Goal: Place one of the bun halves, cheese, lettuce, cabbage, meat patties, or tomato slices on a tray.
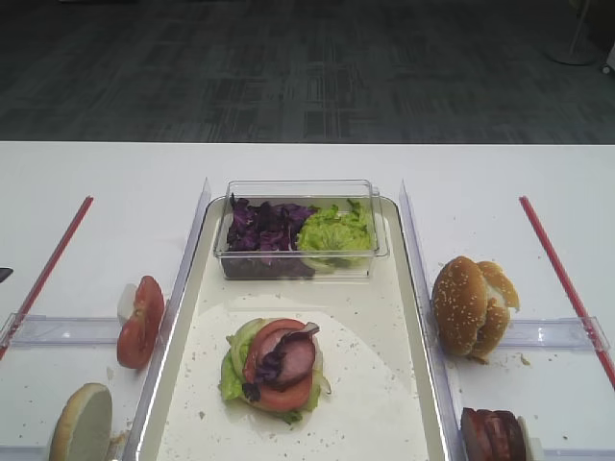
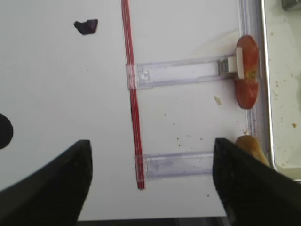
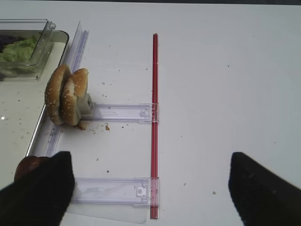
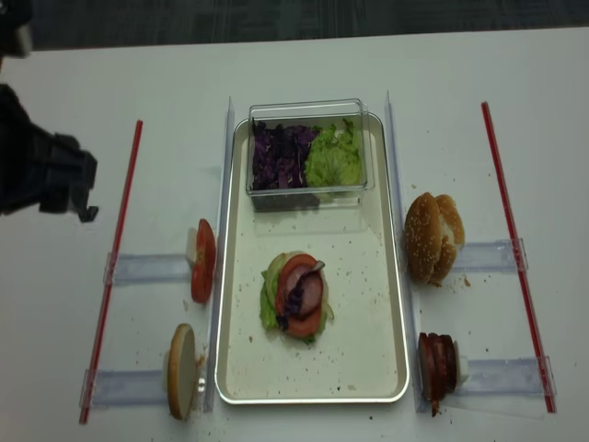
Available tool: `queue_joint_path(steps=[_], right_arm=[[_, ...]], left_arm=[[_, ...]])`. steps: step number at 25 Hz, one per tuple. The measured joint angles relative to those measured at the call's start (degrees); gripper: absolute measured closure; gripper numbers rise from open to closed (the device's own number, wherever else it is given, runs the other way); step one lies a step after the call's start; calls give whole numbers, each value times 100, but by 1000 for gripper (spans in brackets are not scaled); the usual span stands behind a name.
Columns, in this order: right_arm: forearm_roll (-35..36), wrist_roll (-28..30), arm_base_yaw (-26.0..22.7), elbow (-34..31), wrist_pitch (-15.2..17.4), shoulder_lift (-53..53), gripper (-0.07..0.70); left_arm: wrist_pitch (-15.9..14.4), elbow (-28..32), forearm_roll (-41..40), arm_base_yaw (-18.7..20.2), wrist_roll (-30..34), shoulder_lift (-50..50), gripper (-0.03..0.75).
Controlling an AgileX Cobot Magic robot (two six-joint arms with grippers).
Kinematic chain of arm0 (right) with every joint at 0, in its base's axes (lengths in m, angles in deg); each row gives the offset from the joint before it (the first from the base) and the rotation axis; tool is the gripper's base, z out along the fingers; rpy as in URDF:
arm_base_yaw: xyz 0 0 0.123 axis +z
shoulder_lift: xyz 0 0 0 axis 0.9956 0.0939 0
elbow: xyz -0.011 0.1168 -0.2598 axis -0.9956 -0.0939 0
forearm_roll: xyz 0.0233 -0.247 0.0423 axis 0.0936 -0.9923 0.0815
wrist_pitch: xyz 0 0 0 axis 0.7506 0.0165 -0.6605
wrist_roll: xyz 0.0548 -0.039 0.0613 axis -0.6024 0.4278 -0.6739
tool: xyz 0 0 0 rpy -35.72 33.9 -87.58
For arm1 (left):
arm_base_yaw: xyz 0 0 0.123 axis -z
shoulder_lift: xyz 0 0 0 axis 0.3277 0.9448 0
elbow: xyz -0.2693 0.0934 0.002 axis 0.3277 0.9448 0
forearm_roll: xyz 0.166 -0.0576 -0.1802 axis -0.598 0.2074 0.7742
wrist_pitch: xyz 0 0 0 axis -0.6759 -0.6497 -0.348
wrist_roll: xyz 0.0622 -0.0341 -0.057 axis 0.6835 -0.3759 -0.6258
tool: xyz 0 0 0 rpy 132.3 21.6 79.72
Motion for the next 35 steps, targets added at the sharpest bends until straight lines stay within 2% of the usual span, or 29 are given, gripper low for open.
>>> queue_joint_path(steps=[9,15,21,28,35], right_arm=[[0,0,0,0,0,0,-46],[0,0,0,0,0,0,-46],[0,0,0,0,0,0,-46],[0,0,0,0,0,0,-46],[0,24,0,0,0,0,-46]], left_arm=[[0,1405,0,0,-99,-1730,223],[249,2187,0,0,-99,-2968,223],[298,2862,10,0,-8,-4116,223],[336,3470,124,-9,42,-5179,223],[349,3550,134,-9,52,-6140,223]])
